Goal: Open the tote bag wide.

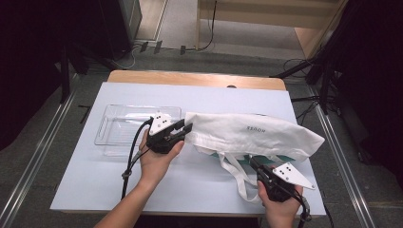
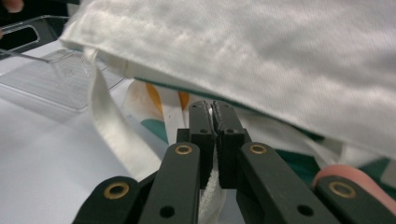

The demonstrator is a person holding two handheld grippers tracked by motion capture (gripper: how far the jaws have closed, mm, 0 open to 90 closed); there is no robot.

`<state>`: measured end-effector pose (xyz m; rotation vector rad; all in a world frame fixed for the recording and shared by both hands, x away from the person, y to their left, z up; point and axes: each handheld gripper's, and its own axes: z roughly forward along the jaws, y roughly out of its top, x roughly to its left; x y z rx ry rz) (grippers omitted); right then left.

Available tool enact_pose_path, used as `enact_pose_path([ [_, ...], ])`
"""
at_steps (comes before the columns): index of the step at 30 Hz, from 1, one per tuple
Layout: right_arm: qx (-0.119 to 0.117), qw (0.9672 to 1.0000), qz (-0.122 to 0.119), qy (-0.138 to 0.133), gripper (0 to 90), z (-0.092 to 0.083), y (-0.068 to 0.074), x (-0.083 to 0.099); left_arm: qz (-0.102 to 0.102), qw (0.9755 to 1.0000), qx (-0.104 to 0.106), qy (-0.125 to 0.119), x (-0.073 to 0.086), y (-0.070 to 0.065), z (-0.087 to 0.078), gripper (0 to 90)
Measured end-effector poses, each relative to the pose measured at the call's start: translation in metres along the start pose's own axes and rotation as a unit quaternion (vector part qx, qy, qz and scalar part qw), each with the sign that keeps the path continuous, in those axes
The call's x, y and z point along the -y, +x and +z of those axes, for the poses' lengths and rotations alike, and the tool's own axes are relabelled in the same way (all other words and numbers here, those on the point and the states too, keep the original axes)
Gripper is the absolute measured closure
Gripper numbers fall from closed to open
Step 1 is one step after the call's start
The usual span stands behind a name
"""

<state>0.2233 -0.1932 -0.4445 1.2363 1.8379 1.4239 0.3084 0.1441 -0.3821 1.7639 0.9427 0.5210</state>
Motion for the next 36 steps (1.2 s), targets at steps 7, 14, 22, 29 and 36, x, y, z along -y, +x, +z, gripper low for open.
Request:
enact_pose_path([
  [7, -0.037, 0.999, 0.01, 0.022, 86.8, 0.017, 0.0, -0.002, 0.001, 0.9997, 0.01, -0.024, 0.01, -0.006, -0.02, 65.7],
  [14, -0.023, 0.9995, 0.008, 0.018, 77.9, 0.02, -0.001, 0.0, 0.027, 0.9991, 0.028, -0.016, 0.025, -0.023, -0.027, 54.7],
  [22, -0.013, 0.9997, 0.018, 0.001, 77.6, 0.014, -0.005, -0.007, 0.076, 0.997, -0.01, 0.012, 0.039, -0.049, -0.009, 33.4],
  [29, -0.008, 0.9997, 0.009, -0.019, 77.2, 0.012, -0.003, -0.016, 0.067, 0.9935, -0.088, 0.026, 0.039, -0.047, 0.01, 22.1],
  [36, 0.004, 0.9996, 0.014, -0.022, 75.4, 0.009, -0.01, -0.017, 0.087, 0.9914, -0.086, 0.046, 0.05, -0.053, 0.018, 17.6],
])
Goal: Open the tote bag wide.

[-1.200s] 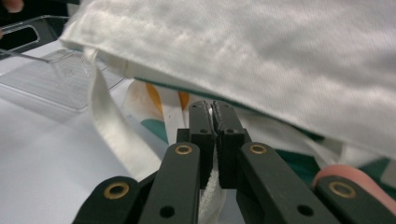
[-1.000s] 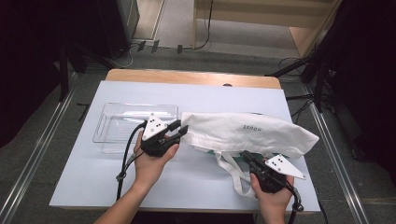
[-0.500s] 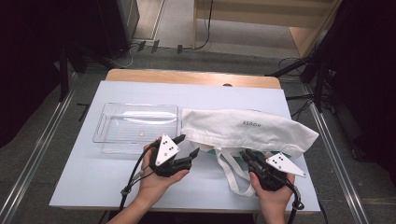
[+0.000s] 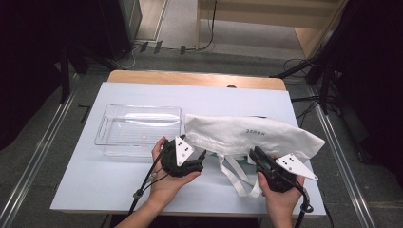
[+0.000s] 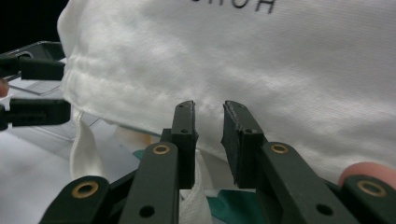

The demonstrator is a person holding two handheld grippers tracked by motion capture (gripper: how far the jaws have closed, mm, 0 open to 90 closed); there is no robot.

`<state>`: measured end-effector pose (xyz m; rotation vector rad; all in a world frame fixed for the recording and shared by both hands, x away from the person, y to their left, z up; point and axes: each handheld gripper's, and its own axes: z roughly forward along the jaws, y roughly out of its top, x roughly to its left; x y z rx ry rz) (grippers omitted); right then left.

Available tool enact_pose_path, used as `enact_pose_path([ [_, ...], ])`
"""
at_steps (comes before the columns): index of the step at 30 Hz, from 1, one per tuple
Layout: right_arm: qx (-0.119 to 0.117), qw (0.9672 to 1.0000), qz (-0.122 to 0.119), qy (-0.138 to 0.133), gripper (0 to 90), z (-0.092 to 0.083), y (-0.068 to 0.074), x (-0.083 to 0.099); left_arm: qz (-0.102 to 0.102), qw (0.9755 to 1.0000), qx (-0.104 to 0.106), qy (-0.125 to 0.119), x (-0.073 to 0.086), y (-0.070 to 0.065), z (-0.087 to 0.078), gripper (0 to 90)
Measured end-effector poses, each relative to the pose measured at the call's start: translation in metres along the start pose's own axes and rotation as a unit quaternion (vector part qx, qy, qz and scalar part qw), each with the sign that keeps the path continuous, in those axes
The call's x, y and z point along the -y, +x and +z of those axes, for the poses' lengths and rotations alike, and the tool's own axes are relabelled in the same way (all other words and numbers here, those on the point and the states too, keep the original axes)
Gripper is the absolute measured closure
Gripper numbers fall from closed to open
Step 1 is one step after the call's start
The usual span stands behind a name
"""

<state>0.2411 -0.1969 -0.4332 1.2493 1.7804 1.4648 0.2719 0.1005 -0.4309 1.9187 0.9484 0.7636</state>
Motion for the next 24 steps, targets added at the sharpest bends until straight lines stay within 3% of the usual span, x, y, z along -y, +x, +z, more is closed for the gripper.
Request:
enact_pose_path([
  [5, 0.006, 1.0, -0.002, -0.004, 74.0, -0.002, 0.0, -0.001, -0.012, 0.9999, -0.008, 0.005, 0.0, 0.005, 0.002, 18.4],
  [10, -0.001, 1.0, -0.008, 0.005, 74.7, 0.001, 0.0, 0.004, -0.037, 0.9987, 0.009, -0.033, -0.008, 0.012, -0.009, 24.5],
  [19, -0.009, 0.9997, -0.015, 0.02, 76.5, -0.005, -0.004, 0.014, -0.037, 0.9954, 0.016, -0.087, -0.02, 0.016, -0.026, 35.0],
  [21, -0.009, 0.9996, -0.015, 0.021, 76.7, -0.009, -0.005, 0.016, -0.034, 0.9937, 0.026, -0.104, -0.022, 0.017, -0.029, 43.8],
  [24, -0.004, 0.9997, -0.013, 0.02, 74.7, -0.019, -0.011, 0.02, -0.026, 0.993, 0.029, -0.111, -0.026, 0.017, -0.03, 53.1],
])
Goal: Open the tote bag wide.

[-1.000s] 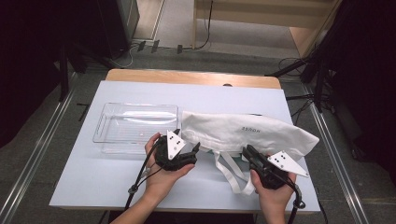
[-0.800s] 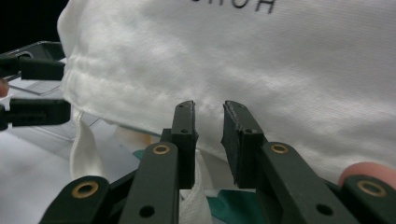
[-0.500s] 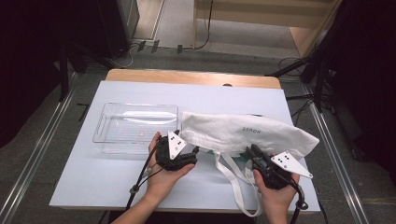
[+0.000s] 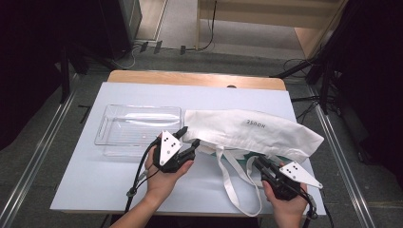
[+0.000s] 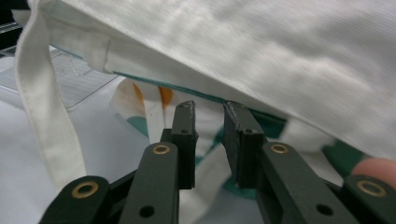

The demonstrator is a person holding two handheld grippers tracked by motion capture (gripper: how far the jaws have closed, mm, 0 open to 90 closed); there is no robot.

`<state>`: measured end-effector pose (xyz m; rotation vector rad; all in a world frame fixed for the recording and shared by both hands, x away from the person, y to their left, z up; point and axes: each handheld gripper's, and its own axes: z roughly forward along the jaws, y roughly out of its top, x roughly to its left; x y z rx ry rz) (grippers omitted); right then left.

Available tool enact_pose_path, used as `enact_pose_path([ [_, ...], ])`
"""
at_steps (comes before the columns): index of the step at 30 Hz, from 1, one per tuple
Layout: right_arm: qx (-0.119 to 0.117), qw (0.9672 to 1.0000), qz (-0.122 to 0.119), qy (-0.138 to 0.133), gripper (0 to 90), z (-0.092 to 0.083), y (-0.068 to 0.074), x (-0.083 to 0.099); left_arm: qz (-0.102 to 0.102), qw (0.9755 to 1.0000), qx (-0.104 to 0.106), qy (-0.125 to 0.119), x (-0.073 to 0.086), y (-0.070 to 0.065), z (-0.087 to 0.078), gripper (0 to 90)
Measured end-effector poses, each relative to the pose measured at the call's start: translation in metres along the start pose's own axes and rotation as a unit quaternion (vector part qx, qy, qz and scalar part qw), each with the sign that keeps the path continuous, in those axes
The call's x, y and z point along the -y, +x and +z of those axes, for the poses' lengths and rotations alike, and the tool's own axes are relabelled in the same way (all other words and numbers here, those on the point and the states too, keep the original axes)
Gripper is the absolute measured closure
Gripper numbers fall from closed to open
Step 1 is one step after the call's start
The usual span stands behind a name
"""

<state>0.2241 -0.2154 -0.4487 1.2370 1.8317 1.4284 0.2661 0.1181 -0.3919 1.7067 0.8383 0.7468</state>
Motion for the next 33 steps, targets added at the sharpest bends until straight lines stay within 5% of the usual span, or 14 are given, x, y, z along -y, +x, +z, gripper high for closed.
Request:
enact_pose_path([
  [11, 0.086, 0.9959, 0.014, -0.024, 63.7, -0.034, -0.029, 0.011, -0.022, 0.9985, 0.05, -0.006, -0.013, 0.005, 0.002, 89.2],
  [19, 0.163, 0.9862, 0.006, -0.026, 35.9, -0.041, -0.033, 0.005, -0.048, 0.9962, 0.072, -0.009, -0.023, 0.013, 0.003, 90.0],
  [22, 0.192, 0.9808, 0.022, -0.024, 26.2, -0.042, -0.037, 0.004, -0.06, 0.9954, 0.074, -0.008, -0.024, 0.016, 0.005, 90.0],
  [28, 0.206, 0.9778, 0.033, 0.022, 25.2, -0.032, -0.049, 0.016, -0.071, 0.9944, 0.078, -0.01, -0.026, 0.019, 0.005, 90.0],
  [33, 0.243, 0.9686, 0.025, 0.047, 30.7, -0.017, -0.057, 0.022, -0.069, 0.9945, 0.079, -0.009, -0.026, 0.019, 0.006, 90.0],
])
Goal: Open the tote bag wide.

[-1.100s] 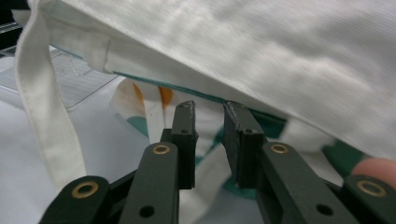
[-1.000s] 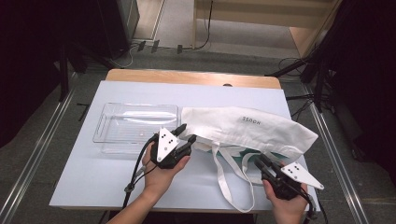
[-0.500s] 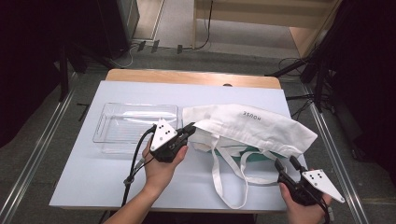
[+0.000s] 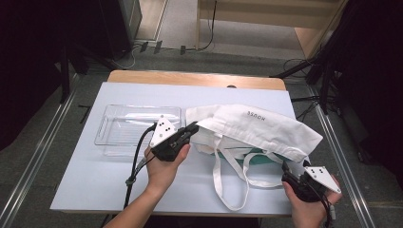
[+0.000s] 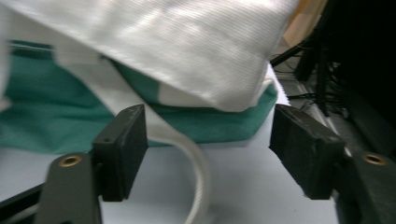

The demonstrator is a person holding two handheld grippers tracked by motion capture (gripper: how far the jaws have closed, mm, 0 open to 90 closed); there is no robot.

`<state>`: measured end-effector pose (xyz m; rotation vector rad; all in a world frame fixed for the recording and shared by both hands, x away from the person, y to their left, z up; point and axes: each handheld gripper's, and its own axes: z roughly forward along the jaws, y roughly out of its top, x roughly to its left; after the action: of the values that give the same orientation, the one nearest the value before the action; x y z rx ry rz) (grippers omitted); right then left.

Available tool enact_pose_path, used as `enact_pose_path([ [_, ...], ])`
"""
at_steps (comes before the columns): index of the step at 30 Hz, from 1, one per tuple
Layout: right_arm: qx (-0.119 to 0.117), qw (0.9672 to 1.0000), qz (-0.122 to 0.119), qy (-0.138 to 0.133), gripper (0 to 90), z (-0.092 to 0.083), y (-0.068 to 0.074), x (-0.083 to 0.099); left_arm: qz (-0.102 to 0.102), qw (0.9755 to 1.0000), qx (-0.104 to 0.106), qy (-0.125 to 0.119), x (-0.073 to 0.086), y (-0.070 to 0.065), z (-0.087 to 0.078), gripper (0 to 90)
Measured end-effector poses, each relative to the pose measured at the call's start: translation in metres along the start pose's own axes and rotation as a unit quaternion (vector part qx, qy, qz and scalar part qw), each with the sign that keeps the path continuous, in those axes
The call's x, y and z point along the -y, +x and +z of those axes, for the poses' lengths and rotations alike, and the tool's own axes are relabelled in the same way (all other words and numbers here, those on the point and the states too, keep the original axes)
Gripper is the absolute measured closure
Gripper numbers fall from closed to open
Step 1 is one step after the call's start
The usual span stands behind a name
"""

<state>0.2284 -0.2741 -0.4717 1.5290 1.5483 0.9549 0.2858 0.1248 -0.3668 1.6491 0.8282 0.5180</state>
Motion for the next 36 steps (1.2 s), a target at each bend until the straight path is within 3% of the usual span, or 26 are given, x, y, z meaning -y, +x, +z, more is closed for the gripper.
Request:
enact_pose_path([
  [1, 0.014, 0.9999, 0.005, -0.001, 32.6, 0.003, -0.002, 0.0, 0.0, 1.0, -0.001, 0.001, 0.0, 0.0, 0.0, 90.0],
  [4, 0.019, 0.9996, 0.018, -0.014, 35.0, 0.006, -0.007, -0.001, 0.0, 1.0, -0.001, 0.001, 0.0, 0.001, 0.0, 90.0],
  [8, 0.008, 0.9975, 0.013, -0.068, 39.2, -0.006, -0.008, -0.004, -0.002, 1.0, -0.003, 0.0, 0.0, 0.003, 0.0, 90.0],
  [15, 0.012, 0.9896, 0.02, -0.142, 39.5, -0.036, -0.01, -0.018, -0.001, 1.0, 0.004, -0.001, -0.002, 0.004, -0.001, 89.9],
  [17, -0.007, 0.9879, 0.045, -0.148, 41.3, -0.04, -0.011, -0.024, 0.0, 1.0, 0.005, -0.003, -0.003, 0.004, -0.001, 89.8],
  [18, -0.011, 0.9872, 0.047, -0.152, 42.9, -0.042, -0.01, -0.027, -0.002, 1.0, 0.007, -0.004, -0.004, 0.005, -0.001, 89.8],
  [23, -0.01, 0.9843, 0.027, -0.174, 51.7, -0.045, -0.008, -0.048, -0.002, 0.9999, 0.015, -0.006, -0.008, 0.005, -0.001, 89.4],
  [25, -0.015, 0.9834, 0.028, -0.178, 65.9, -0.046, -0.011, -0.054, 0.004, 0.9999, 0.012, -0.004, -0.01, 0.005, -0.001, 90.0],
  [27, -0.052, 0.9796, 0.054, -0.186, 76.2, -0.048, -0.021, -0.064, 0.01, 0.9999, 0.011, -0.003, -0.013, 0.006, -0.001, 90.0],
  [28, -0.059, 0.9786, 0.062, -0.187, 79.2, -0.049, -0.025, -0.069, 0.011, 0.9999, 0.01, -0.002, -0.014, 0.007, -0.002, 90.0],
  [31, -0.07, 0.9763, 0.071, -0.192, 80.8, -0.052, -0.036, -0.082, 0.004, 0.9999, 0.013, 0.0, -0.016, 0.012, -0.001, 90.0],
  [34, -0.073, 0.9764, 0.069, -0.191, 81.3, -0.053, -0.038, -0.091, -0.009, 0.9998, 0.018, -0.008, -0.019, 0.017, -0.004, 90.0],
  [36, -0.073, 0.9757, 0.059, -0.198, 81.3, -0.054, -0.034, -0.096, -0.03, 0.999, 0.025, -0.02, -0.022, 0.022, -0.006, 90.0],
])
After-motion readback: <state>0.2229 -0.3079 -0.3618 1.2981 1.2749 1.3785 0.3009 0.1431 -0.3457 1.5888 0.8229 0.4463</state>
